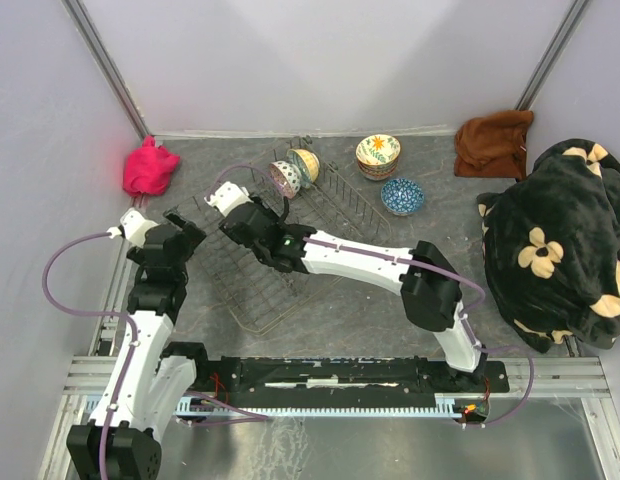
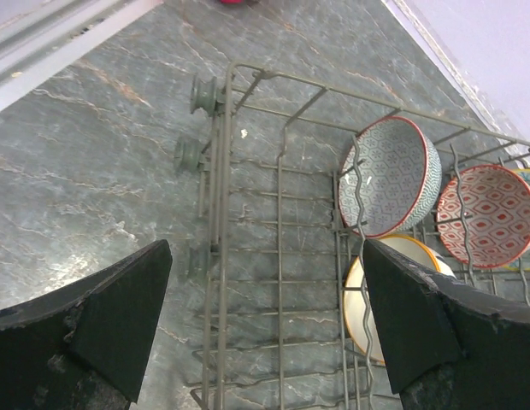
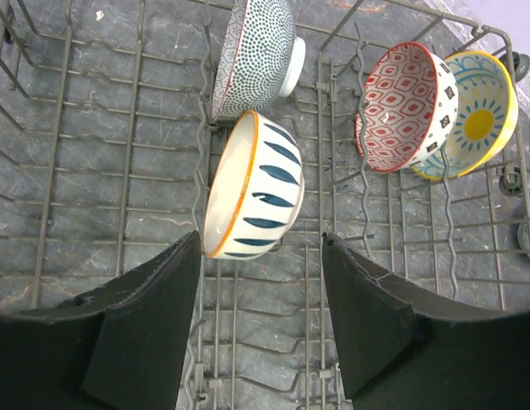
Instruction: Unload the bowls from the dish rack
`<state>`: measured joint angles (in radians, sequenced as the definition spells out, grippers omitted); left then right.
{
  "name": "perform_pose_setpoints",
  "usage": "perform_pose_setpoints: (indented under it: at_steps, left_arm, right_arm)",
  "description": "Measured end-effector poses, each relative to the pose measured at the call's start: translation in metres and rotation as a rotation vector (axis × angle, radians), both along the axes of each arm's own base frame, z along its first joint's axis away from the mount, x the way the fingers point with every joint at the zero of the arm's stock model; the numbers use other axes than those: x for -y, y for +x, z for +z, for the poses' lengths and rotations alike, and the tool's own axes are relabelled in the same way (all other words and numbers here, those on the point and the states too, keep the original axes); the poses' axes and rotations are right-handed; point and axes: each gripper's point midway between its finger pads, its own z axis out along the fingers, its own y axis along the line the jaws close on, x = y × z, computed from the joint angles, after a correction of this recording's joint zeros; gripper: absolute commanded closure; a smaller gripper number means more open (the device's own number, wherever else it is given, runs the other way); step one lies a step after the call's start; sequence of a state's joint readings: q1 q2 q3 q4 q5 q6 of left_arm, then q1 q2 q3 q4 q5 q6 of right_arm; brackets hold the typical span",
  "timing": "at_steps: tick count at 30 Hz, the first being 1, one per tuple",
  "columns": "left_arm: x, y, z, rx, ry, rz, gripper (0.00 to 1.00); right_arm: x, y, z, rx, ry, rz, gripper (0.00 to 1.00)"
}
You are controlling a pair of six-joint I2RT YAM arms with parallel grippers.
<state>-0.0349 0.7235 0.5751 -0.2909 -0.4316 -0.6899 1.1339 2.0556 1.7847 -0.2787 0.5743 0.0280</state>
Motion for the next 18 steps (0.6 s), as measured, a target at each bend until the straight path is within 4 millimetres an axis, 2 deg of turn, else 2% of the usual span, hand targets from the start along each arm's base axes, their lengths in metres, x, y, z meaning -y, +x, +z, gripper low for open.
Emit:
perform_pose_setpoints:
  at_steps: [7, 12, 18]
  left_arm:
    - [-0.012, -0.011, 0.004, 0.001, 0.027, 0.064, 0.01]
    - [-0.015, -0.014, 0.006, 0.007, 0.030, 0.086, 0.01]
    - [-0.015, -0.014, 0.006, 0.011, 0.024, 0.089, 0.01]
  right_arm:
    - [-0.012, 0.005, -0.015, 0.021, -0.050, -0.033, 0.35]
    - [-0.007, 0.008, -0.024, 0.029, -0.089, -0.066, 0.36]
    - [0.002, 0.016, -0.023, 0.053, -0.107, -0.119, 0.38]
